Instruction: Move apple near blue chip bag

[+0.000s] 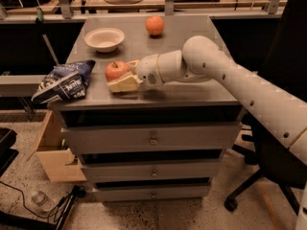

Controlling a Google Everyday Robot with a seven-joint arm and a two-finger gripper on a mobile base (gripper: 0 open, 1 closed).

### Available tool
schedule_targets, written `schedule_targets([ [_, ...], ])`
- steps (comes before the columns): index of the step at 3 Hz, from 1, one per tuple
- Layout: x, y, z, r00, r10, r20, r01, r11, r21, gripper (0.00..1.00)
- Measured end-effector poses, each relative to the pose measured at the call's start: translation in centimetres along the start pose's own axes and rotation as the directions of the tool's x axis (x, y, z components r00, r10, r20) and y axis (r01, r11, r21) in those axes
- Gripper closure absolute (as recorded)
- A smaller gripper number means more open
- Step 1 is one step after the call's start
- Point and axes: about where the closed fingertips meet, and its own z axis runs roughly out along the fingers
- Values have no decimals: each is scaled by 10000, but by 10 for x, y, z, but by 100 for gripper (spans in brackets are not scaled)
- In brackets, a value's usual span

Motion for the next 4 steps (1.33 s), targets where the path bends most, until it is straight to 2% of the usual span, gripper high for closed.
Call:
schedule_targets([
  [1, -1, 0, 0, 10000, -3, -2, 3, 10000, -18, 83],
  [4, -2, 3, 5, 10000, -15, -6, 15, 9999, -112, 13],
])
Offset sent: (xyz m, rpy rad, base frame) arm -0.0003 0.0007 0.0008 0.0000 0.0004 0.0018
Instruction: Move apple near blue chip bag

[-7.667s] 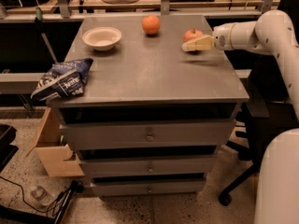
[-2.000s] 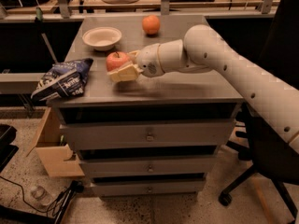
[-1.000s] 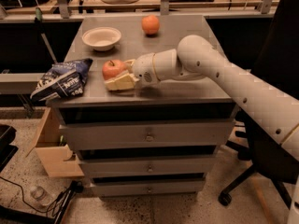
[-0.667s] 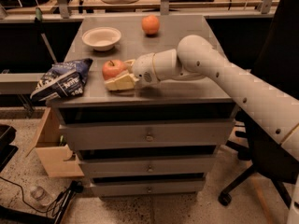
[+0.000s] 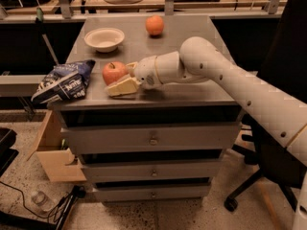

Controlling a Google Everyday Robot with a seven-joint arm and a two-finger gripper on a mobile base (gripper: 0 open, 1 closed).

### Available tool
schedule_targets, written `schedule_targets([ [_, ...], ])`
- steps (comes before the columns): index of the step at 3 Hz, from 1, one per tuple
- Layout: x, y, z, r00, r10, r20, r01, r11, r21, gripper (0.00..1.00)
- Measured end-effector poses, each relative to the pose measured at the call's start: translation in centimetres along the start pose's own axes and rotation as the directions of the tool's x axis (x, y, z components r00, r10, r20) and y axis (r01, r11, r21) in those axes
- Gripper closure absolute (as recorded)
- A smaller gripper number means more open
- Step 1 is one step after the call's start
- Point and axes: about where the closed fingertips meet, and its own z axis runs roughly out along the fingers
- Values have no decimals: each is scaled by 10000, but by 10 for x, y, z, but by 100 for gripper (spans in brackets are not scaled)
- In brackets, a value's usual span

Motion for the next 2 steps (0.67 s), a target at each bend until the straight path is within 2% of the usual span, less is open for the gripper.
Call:
schedule_targets([
  [1, 0, 1, 2, 10000, -6, -2, 6, 10000, -45, 0],
  [2, 0, 1, 2, 10000, -6, -2, 6, 10000, -45, 0],
])
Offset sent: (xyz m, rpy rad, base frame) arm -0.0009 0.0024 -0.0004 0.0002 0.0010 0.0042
